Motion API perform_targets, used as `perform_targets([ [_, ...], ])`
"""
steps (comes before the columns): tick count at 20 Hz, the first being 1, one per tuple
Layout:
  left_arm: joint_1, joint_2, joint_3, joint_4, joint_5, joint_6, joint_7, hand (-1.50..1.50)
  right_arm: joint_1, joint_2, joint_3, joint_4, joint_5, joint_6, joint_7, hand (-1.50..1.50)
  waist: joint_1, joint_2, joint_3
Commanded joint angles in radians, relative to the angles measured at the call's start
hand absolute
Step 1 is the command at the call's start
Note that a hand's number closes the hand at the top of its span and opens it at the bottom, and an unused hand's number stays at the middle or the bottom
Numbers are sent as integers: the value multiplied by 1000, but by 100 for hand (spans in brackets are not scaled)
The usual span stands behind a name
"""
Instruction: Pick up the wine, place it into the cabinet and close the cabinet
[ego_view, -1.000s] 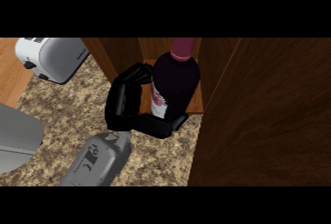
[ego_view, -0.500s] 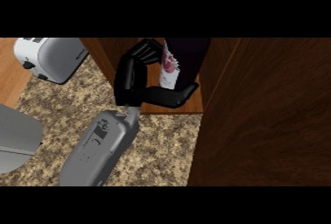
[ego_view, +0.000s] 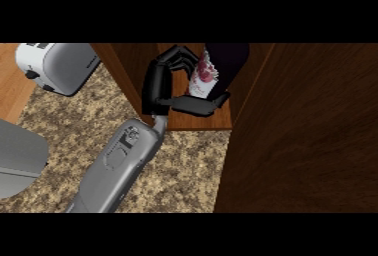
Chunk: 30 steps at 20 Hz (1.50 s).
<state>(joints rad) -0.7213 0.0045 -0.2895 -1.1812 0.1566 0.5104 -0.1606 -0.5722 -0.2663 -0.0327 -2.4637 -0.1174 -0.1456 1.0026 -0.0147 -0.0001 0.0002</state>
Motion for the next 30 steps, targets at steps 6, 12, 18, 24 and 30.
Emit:
perform_targets([
  [6,-10,-4,-55,160,76,45,-149,150,75,5,-38,-150,-113,20,56,-150,-10,-1,0],
  [12,-14,-4,-31,276,143,-1,-252,150,15,41,12,-43,-57,-6,12,-150,0,1,-1],
  [18,-61,-4,-37,446,194,-7,-333,150,-1,-7,-52,-90,-132,26,78,-150,-17,3,-1],
  [24,-100,-4,-122,554,235,74,-375,150,-71,7,-77,29,-135,29,13,-150,-18,5,-1],
  [30,-112,-4,-50,685,284,14,-529,150,-32,12,-50,-3,-129,46,12,-150,-16,7,-1],
])
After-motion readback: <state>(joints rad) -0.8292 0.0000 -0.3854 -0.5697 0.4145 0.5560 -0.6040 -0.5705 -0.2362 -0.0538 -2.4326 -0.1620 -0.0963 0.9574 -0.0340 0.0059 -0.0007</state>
